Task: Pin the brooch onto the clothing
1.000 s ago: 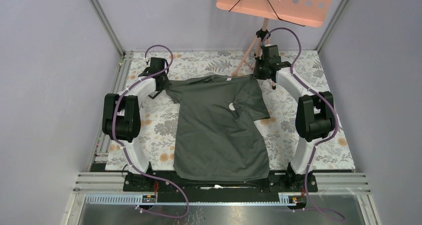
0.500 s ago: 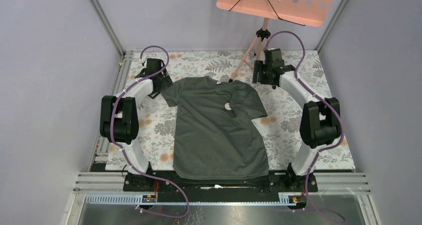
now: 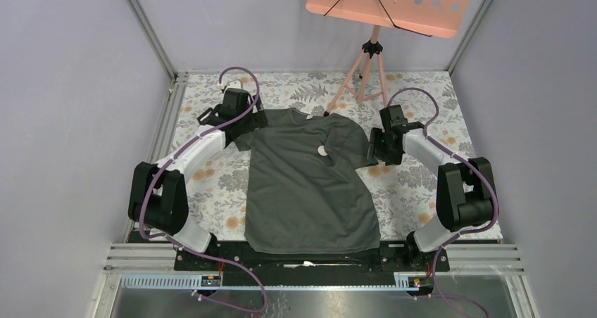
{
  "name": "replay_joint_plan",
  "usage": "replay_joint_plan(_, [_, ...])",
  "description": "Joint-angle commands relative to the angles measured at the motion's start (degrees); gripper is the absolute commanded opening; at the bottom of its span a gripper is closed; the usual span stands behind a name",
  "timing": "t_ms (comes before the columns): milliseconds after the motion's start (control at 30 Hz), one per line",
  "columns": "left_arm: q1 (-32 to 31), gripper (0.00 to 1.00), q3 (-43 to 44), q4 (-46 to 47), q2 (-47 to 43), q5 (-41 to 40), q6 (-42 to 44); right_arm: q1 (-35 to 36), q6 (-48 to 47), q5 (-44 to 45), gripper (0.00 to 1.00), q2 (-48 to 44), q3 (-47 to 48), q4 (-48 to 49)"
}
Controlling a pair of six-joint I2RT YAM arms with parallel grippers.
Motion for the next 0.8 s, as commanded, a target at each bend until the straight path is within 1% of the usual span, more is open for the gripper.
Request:
replay_joint_plan(0, [0.4,0.95,-3.3,4.0,-0.9,3.9,-4.3,-0.3,2.4,-2.2,0.65,-0.9,-1.3,1.8])
replay_joint_plan(200, [0.1,0.95,-5.2,8.3,2.3,7.2,-9.3,-0.4,2.6,-2.5,0.67,1.8,-0.5,3.6])
replay_joint_plan(333, [0.3,0.95,-4.2,9.7,5.5,8.1,-11.2,-0.6,2.5,-2.5,0.65,4.3,1.1,4.0])
replay_joint_plan(433, [0.8,0.96,-3.3,10.4,7.7,9.0,-12.5,-1.1,2.6,-2.5,0.62,6.2,2.7,3.9])
replay_joint_plan(567, [1.9,0.96,-2.8,11.0,9.7,9.0,-13.5,-1.8,2.4,-2.5,0.53,8.3,4.5,3.8])
replay_joint_plan(700, [4.0,0.97,-3.6,11.8,11.1,10.3,-14.4,-2.5,2.2,-2.5,0.41,9.7,5.6,3.7])
replay_joint_plan(767, [4.9,0.97,-4.5,12.4,11.6,10.3,-14.8,-2.8,2.0,-2.6,0.33,10.0,5.7,3.4])
